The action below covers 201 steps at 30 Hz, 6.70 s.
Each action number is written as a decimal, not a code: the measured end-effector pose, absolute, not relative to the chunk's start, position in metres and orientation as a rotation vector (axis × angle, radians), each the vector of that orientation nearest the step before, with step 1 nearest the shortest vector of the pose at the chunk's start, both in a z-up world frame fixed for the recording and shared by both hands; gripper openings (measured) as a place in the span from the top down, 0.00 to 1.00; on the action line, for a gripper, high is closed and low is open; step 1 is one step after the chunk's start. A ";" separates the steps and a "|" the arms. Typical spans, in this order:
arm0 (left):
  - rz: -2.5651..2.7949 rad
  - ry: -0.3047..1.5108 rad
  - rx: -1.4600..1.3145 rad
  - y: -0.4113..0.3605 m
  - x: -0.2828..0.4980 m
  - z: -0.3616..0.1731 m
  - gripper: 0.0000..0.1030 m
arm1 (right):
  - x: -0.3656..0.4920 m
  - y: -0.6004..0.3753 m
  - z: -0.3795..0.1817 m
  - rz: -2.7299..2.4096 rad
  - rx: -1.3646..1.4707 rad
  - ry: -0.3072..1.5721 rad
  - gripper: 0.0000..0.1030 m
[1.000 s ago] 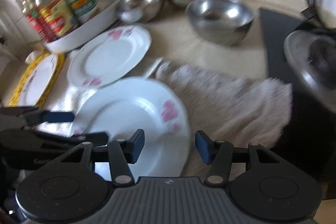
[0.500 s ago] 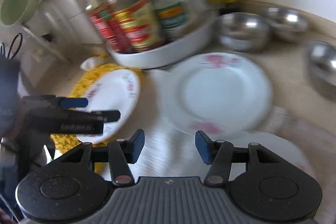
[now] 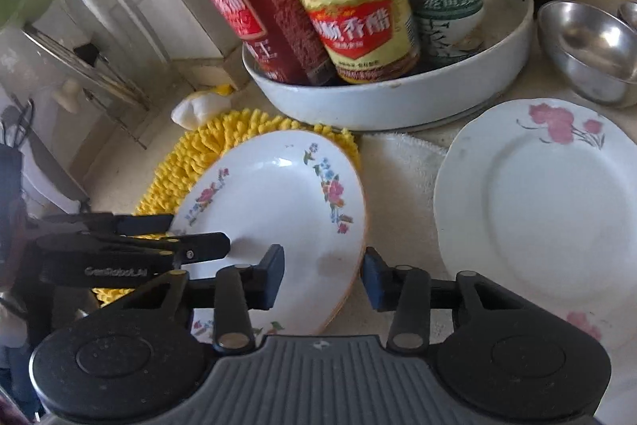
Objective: Organize plates and bowls
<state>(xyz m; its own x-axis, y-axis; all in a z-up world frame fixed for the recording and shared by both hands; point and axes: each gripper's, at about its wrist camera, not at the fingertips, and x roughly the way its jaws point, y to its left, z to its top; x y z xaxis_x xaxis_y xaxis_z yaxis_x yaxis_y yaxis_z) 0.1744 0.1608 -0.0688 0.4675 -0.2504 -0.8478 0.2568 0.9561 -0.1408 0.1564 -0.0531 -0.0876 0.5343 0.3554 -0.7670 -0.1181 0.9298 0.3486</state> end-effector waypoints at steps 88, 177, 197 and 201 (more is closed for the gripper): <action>-0.836 1.133 -0.084 -0.003 0.070 -0.091 0.01 | -0.020 -0.228 -0.090 -0.080 0.390 0.869 0.57; -0.375 1.159 -0.022 -0.060 0.221 -0.075 0.13 | 0.188 -0.271 -0.081 0.106 0.276 1.110 0.47; -0.427 1.143 0.079 -0.081 0.218 -0.079 0.15 | 0.189 -0.260 -0.088 0.134 0.290 1.137 0.49; -0.415 1.124 0.124 -0.087 0.215 -0.081 0.15 | 0.188 -0.254 -0.087 0.128 0.255 1.135 0.48</action>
